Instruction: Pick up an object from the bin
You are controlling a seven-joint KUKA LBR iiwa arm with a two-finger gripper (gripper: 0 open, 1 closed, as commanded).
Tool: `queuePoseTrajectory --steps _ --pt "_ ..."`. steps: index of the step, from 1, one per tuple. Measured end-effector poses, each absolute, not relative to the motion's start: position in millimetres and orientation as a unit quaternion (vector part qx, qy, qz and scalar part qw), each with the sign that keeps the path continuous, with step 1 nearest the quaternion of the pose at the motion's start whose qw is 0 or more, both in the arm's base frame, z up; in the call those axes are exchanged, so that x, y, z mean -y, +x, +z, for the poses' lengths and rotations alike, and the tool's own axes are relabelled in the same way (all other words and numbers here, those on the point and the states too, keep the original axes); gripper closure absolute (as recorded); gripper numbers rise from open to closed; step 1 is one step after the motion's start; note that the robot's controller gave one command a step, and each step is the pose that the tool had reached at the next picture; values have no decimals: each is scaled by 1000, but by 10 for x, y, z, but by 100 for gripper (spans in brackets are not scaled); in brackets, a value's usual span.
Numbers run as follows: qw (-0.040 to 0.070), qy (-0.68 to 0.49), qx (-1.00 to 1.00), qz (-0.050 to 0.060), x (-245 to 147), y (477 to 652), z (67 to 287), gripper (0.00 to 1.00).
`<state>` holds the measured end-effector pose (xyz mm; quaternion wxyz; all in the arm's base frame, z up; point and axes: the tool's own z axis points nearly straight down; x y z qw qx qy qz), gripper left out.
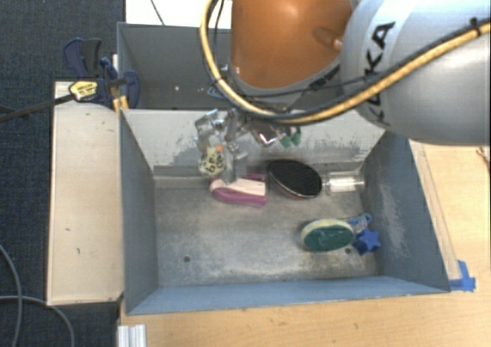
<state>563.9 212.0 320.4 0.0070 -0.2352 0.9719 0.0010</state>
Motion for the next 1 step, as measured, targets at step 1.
queuePoseTrajectory --steps 1 --pt "1 -216 -976 0 -1908 5718 2995 100"
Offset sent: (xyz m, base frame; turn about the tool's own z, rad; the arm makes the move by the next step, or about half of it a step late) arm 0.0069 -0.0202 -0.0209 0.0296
